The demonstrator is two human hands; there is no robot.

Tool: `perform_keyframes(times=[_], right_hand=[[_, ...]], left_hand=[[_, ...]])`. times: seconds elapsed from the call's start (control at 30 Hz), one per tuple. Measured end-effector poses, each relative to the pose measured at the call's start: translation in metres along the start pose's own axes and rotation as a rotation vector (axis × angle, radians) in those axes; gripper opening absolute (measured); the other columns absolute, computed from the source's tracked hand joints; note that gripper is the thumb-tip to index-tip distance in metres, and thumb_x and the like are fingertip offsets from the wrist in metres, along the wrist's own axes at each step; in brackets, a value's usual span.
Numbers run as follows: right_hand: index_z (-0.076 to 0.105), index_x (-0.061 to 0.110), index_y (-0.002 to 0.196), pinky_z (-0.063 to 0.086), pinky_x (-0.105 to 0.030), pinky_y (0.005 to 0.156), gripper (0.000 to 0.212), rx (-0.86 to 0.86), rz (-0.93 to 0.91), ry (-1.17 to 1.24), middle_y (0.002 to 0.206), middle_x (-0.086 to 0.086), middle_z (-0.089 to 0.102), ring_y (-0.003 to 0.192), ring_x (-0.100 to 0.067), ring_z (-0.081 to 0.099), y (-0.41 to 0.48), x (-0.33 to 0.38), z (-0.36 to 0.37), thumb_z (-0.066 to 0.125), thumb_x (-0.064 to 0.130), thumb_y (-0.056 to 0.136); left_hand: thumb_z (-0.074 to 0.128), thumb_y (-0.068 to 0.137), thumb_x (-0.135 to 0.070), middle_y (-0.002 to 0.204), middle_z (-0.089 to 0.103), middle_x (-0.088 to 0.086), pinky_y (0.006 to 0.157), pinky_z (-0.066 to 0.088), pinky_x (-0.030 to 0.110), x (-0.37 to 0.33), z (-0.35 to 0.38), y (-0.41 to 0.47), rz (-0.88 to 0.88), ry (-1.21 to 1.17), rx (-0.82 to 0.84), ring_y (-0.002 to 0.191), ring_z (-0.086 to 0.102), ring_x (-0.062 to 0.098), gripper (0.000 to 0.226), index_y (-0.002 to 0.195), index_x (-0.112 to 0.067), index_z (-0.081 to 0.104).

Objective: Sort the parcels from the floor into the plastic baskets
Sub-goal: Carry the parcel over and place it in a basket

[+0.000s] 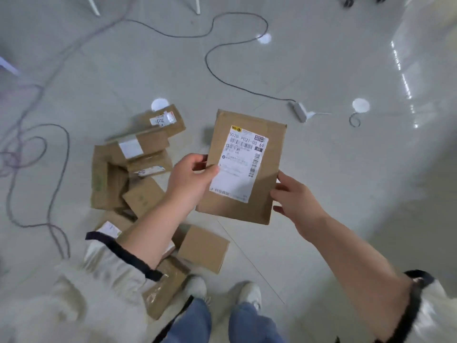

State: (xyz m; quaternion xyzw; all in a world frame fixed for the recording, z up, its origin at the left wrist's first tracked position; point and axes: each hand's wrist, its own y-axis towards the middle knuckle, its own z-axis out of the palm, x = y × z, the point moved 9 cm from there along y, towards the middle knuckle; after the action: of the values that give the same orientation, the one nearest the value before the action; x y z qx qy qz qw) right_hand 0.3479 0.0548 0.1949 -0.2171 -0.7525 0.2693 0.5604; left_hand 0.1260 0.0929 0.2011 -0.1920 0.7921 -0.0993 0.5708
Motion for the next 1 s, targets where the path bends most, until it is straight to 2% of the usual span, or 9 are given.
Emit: perform_keyframes(times=[0.1,0.2,0.37,0.43,0.53,0.7,0.87,0.93,1.0], right_hand=[[0.063,0.051,0.098,0.051,-0.041,0.090,0.046,-0.008,-0.116,-0.006,0.103,0.002,0.067,0.086,-0.018,0.057,-0.090,0.081,-0.031,0.045,0.009,0.089],[0.062,0.049,0.106,0.051,-0.033,0.089,0.045,-0.013,-0.213,0.049,0.102,0.009,0.065,0.103,-0.020,0.059,-0.167,0.138,-0.052,0.046,0.010,0.091],[0.059,0.052,0.111,0.045,-0.054,0.096,0.059,-0.040,-0.398,0.136,0.109,0.001,0.057,0.093,-0.020,0.058,-0.258,0.190,-0.073,0.036,0.001,0.092],[0.058,0.056,0.111,0.044,-0.054,0.095,0.065,-0.054,-0.443,0.134,0.106,0.006,0.057,0.090,-0.021,0.057,-0.281,0.192,-0.077,0.034,-0.001,0.091],[0.053,0.054,0.122,0.047,-0.049,0.097,0.062,-0.141,-0.445,0.183,0.119,-0.004,0.052,0.099,-0.019,0.059,-0.299,0.189,-0.089,0.035,0.002,0.093],[0.061,0.061,0.101,0.051,-0.036,0.085,0.070,-0.246,-0.501,0.270,0.087,0.015,0.058,0.079,-0.011,0.053,-0.335,0.190,-0.106,0.033,-0.004,0.093],[0.057,0.049,0.118,0.049,-0.037,0.091,0.060,-0.432,-0.477,0.360,0.114,-0.003,0.055,0.090,-0.016,0.056,-0.364,0.176,-0.128,0.034,-0.001,0.095],[0.056,0.049,0.120,0.047,-0.036,0.095,0.061,-0.540,-0.470,0.394,0.119,-0.002,0.055,0.099,-0.017,0.057,-0.379,0.166,-0.139,0.033,-0.001,0.094],[0.057,0.054,0.116,0.050,-0.025,0.086,0.067,-0.618,-0.506,0.424,0.115,0.004,0.060,0.093,-0.008,0.059,-0.398,0.154,-0.150,0.031,-0.003,0.093]], left_hand=[[0.067,0.083,-0.022,0.089,0.068,-0.014,0.065,0.044,0.023,-0.109,-0.039,-0.056,0.081,0.005,-0.003,0.080,0.063,0.005,0.009,0.089,-0.028,0.064],[0.067,0.083,-0.021,0.089,0.070,-0.012,0.069,0.046,0.028,-0.186,-0.069,-0.110,0.137,-0.033,-0.005,0.082,0.065,0.010,0.010,0.087,-0.030,0.064],[0.067,0.084,-0.021,0.092,0.072,-0.010,0.076,0.053,0.036,-0.252,-0.094,-0.175,0.190,-0.139,0.009,0.090,0.068,0.015,0.011,0.090,-0.030,0.065],[0.066,0.084,-0.021,0.094,0.072,-0.010,0.077,0.053,0.036,-0.266,-0.095,-0.192,0.219,-0.148,0.025,0.092,0.068,0.015,0.013,0.095,-0.028,0.066],[0.066,0.084,-0.020,0.098,0.072,-0.009,0.084,0.053,0.041,-0.283,-0.091,-0.207,0.261,-0.146,0.057,0.096,0.067,0.017,0.013,0.092,-0.030,0.065],[0.066,0.084,-0.018,0.099,0.071,-0.007,0.087,0.051,0.041,-0.321,-0.074,-0.223,0.366,-0.113,0.173,0.098,0.065,0.017,0.014,0.088,-0.031,0.063],[0.066,0.084,-0.017,0.101,0.070,-0.008,0.090,0.051,0.041,-0.346,-0.049,-0.239,0.435,-0.099,0.306,0.100,0.064,0.016,0.014,0.093,-0.027,0.063],[0.066,0.084,-0.017,0.101,0.069,-0.010,0.091,0.051,0.042,-0.355,-0.032,-0.250,0.470,-0.074,0.362,0.100,0.063,0.012,0.014,0.094,-0.027,0.062],[0.065,0.085,-0.018,0.101,0.068,-0.013,0.091,0.051,0.041,-0.363,-0.011,-0.265,0.502,-0.051,0.432,0.100,0.063,0.009,0.014,0.093,-0.028,0.062]])
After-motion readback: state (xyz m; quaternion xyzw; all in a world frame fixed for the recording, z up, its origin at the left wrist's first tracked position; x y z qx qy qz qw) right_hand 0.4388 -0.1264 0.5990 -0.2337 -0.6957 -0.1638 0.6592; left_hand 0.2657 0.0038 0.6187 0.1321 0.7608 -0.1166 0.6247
